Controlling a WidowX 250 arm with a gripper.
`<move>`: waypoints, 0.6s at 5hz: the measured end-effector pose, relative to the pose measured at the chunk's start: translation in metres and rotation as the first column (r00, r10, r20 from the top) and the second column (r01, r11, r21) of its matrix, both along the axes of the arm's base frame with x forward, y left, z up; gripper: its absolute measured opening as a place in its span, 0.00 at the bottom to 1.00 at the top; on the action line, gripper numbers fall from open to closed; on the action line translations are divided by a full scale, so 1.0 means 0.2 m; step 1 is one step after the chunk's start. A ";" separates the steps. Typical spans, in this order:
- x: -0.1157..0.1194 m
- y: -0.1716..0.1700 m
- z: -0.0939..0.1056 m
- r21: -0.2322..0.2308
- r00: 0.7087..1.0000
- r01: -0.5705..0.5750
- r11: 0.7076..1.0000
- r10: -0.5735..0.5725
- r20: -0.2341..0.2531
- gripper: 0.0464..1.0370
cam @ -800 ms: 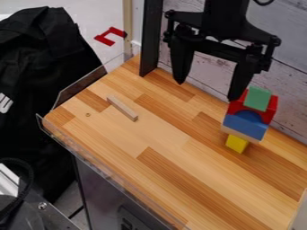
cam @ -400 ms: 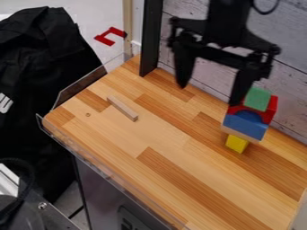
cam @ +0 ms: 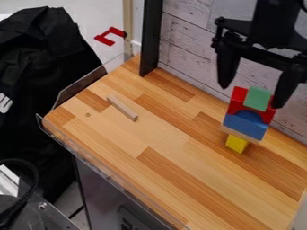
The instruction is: Take the green cube off of the red arch to the left side of the table
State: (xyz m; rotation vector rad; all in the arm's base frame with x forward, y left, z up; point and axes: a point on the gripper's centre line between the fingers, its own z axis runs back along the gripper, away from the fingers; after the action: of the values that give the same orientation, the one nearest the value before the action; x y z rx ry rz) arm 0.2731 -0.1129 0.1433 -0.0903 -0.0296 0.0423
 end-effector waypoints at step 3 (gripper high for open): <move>0.16 -0.01 -0.08 0.032 1.000 -0.015 0.999 0.016 -0.023 0.96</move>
State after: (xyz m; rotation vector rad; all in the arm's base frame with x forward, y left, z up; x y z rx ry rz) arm 0.3044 -0.1144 0.1266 -0.0579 -0.0079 0.0582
